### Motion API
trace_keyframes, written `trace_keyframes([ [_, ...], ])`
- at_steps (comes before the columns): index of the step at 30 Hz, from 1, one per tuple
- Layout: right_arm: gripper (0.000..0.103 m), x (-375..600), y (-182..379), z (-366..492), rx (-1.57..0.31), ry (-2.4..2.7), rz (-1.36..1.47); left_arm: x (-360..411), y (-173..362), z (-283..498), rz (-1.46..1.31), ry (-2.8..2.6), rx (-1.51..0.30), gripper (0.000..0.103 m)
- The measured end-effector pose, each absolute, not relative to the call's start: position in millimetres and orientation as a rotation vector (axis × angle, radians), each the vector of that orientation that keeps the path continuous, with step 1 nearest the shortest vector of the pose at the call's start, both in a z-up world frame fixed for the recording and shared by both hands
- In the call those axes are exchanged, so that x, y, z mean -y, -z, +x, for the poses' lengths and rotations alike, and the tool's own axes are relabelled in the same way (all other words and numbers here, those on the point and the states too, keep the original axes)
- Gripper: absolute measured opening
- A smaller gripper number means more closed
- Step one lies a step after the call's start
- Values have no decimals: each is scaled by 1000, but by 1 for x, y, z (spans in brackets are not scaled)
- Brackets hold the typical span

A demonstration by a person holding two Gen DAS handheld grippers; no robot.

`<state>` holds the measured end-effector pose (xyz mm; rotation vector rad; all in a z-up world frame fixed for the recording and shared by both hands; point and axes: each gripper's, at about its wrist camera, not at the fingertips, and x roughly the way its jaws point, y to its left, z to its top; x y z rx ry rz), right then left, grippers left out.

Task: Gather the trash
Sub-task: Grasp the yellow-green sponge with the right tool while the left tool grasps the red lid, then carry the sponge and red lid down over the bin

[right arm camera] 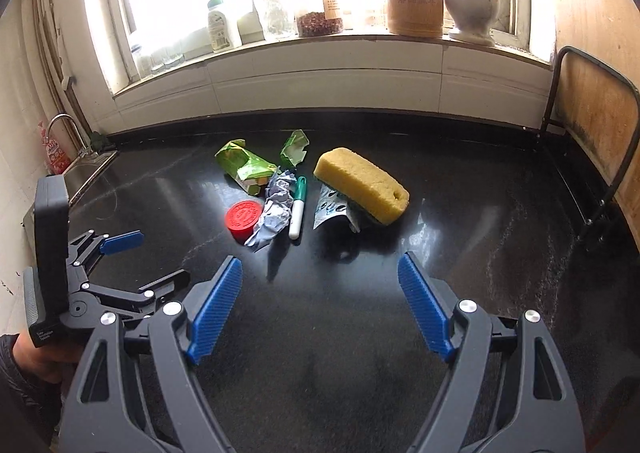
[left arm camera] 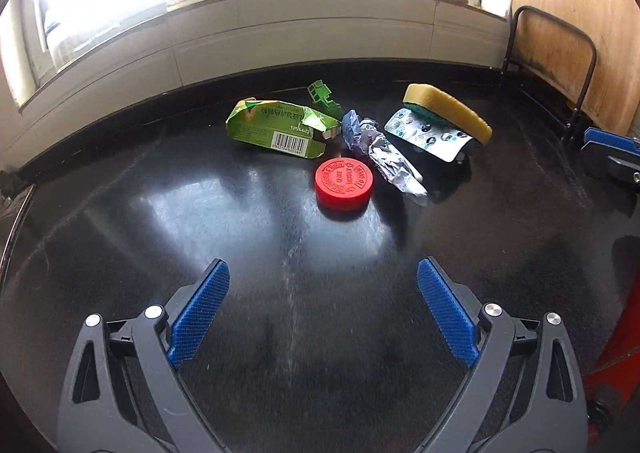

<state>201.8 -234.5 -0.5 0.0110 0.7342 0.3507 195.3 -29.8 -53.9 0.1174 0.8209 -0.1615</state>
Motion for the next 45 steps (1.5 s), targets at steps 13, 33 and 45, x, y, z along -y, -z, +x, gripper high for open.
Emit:
trace_keyframes([
  [13,75,193,54,343,-829,-335,-136,43,92,302,107,149,-919,92],
  [33,35,223,-7,299,-727,-295,-34,52,45,237,100,191,-861,48],
  [45,34,224,1,175,-719,-304,-4,32,29,121,63,171,-822,49],
])
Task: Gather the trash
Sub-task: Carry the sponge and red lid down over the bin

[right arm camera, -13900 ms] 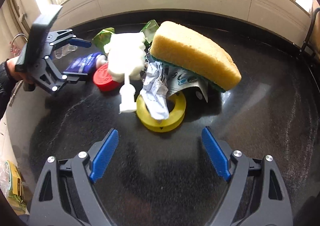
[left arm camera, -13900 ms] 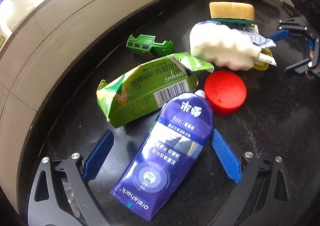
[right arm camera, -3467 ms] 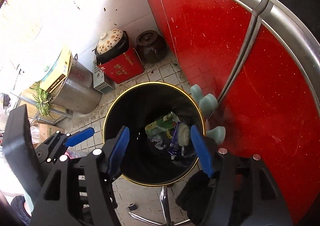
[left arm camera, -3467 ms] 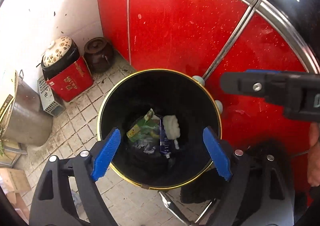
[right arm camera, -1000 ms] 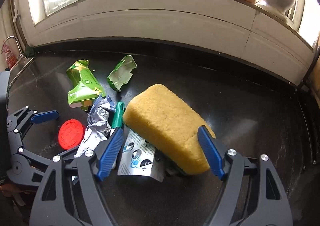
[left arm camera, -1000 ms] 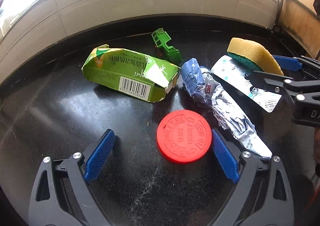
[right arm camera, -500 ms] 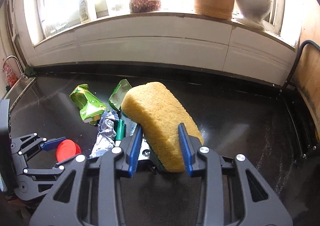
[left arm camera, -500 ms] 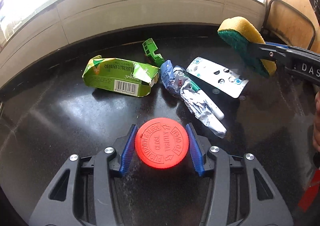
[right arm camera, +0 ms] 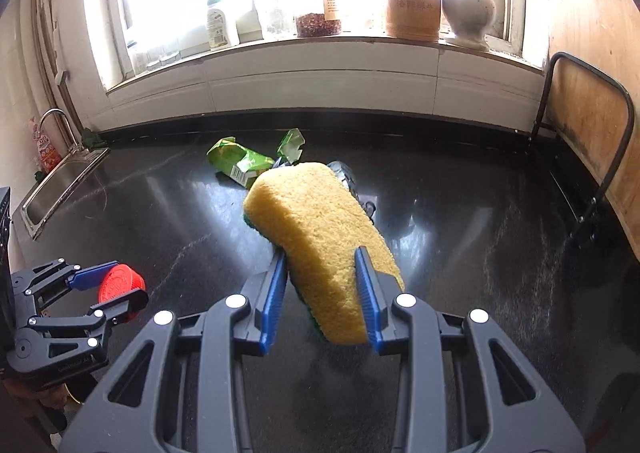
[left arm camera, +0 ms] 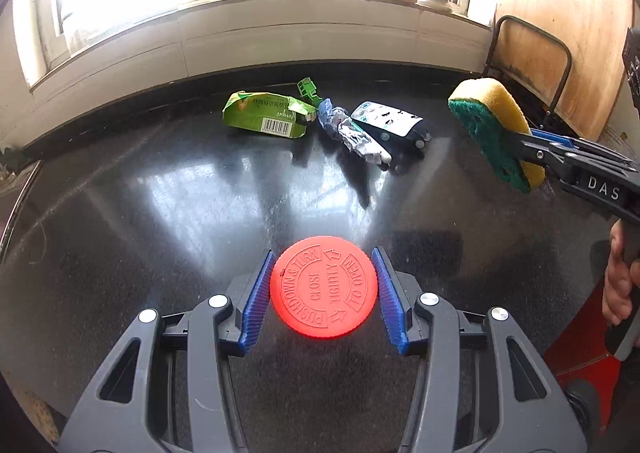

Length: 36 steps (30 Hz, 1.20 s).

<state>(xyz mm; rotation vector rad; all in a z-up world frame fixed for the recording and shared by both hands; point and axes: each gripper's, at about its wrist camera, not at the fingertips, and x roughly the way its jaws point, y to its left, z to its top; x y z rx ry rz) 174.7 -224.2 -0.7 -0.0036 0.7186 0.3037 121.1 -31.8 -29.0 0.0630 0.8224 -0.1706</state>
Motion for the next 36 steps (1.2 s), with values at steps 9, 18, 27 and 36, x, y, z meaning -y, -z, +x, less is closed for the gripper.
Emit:
trace_keyframes([
  [9,34,216,9,148,-734,-311,-10,21,31,98,48,159,-818,48],
  [18,34,196,-4,148,-709,-346,-21,-3,23,97,27,117,-797,49],
  [27,34,82,-20,140,-669,-579,-110,-96,-1,60,-48,-72,-745,49],
  [36,34,-107,-20,83,-674,-1018,-215,-236,4,-52,-184,-441,-735,49],
])
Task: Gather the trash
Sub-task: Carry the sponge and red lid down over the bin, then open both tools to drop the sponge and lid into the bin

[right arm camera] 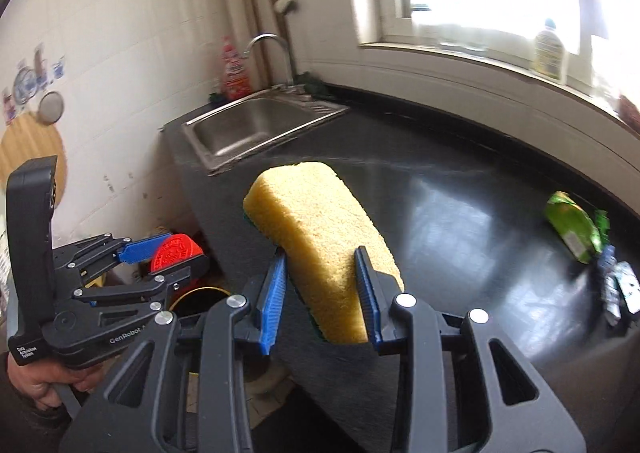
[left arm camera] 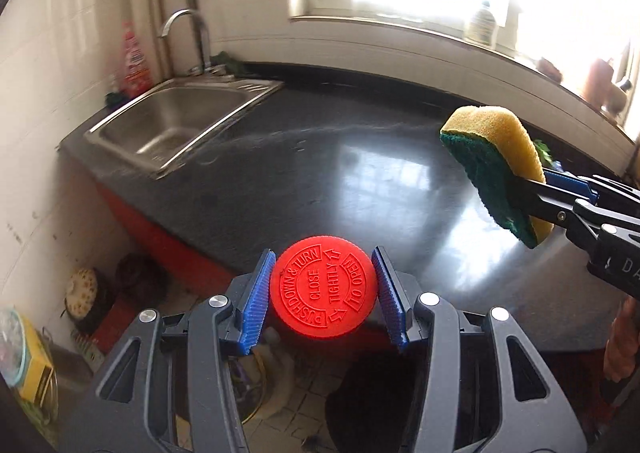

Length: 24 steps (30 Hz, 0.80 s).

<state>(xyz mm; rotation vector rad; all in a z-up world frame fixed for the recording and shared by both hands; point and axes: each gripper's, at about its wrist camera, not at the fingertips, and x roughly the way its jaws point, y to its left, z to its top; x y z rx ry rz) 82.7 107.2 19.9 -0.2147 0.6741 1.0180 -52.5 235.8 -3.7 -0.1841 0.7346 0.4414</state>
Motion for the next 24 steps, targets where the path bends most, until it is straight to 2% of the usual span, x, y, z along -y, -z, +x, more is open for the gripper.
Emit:
trace_keyframes([
  [7,34,-225,7,11,-744,-1298,-323,-320,28,-153,-321,-697,-764,49],
  [12,34,-283,43,-36,-826,-1420,-404,-351,65,-200,-417,-777,-817,49],
  [24,34,-374,154,-66,-1008,-1388,-605,-394,184,-211,-567,-741,-928,49],
])
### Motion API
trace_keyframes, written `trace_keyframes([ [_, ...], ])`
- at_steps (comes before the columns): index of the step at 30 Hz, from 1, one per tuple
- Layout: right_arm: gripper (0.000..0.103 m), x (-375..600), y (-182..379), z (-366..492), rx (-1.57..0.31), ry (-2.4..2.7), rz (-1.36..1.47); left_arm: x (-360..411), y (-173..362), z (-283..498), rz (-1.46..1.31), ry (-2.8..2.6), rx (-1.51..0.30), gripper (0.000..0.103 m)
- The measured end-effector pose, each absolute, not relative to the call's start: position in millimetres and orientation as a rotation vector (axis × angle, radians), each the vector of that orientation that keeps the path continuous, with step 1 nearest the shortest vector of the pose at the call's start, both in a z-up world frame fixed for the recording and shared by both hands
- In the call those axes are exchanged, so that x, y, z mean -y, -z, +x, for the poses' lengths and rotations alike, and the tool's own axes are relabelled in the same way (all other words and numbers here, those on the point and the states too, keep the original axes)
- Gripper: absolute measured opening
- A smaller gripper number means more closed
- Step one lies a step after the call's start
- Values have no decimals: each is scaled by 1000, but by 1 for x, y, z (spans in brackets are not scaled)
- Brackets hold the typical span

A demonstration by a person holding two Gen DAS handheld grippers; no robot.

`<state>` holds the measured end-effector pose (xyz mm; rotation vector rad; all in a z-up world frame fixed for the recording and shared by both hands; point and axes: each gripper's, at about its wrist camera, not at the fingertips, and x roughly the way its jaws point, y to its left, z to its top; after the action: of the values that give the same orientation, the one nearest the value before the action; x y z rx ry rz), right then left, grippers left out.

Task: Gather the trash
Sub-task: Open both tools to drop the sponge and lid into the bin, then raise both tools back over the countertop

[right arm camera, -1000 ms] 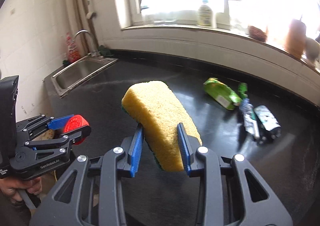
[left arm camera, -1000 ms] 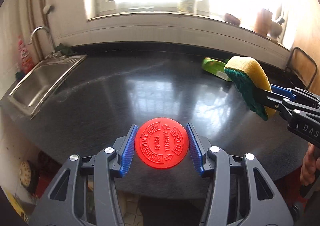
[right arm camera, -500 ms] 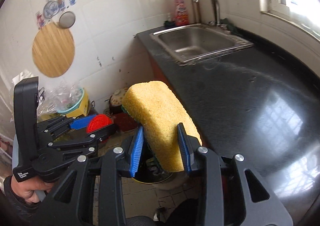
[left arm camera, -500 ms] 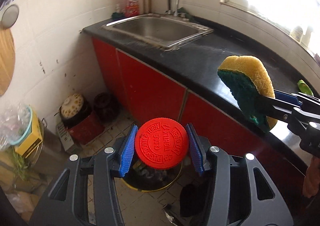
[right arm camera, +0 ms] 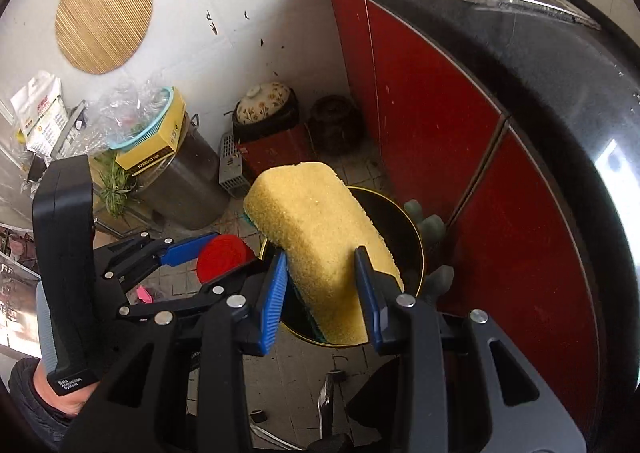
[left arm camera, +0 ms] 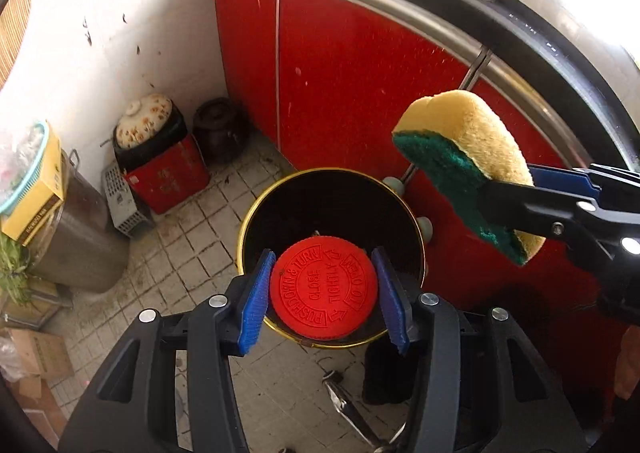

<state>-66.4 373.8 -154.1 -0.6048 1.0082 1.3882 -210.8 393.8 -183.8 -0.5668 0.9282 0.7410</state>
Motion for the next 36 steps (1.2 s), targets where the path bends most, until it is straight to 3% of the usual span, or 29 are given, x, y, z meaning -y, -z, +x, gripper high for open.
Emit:
trace_keyframes([
  [9,35,-391,182,-58,-1063,-1342,-631,-400,211,-200,-606,-707,-945,49],
  [10,38,-392,182,-57,-1068,-1343,-627,-400,212,-198,-603,-702,-944,49],
  [12,54,-392,180,-54,-1088,-1340,-621,-401,213,-194,-590,-700,-951,49],
  [13,66,-392,179,-53,-1088,-1332,-613,-400,214,-193,-575,-713,-959,56],
  [15,68,-391,174,-51,-1068,-1330,-590,-402,214,-191,-548,-742,-964,74],
  [23,68,-371,158,-46,-1052,-1339,-557,-406,207,-196,-565,-737,-948,77],
  [30,71,-330,114,-39,-970,-1340,-497,-387,168,-189,-503,-709,-889,77],
  [36,82,-242,41,-11,-822,-1255,-356,-334,95,-159,-353,-612,-781,93],
])
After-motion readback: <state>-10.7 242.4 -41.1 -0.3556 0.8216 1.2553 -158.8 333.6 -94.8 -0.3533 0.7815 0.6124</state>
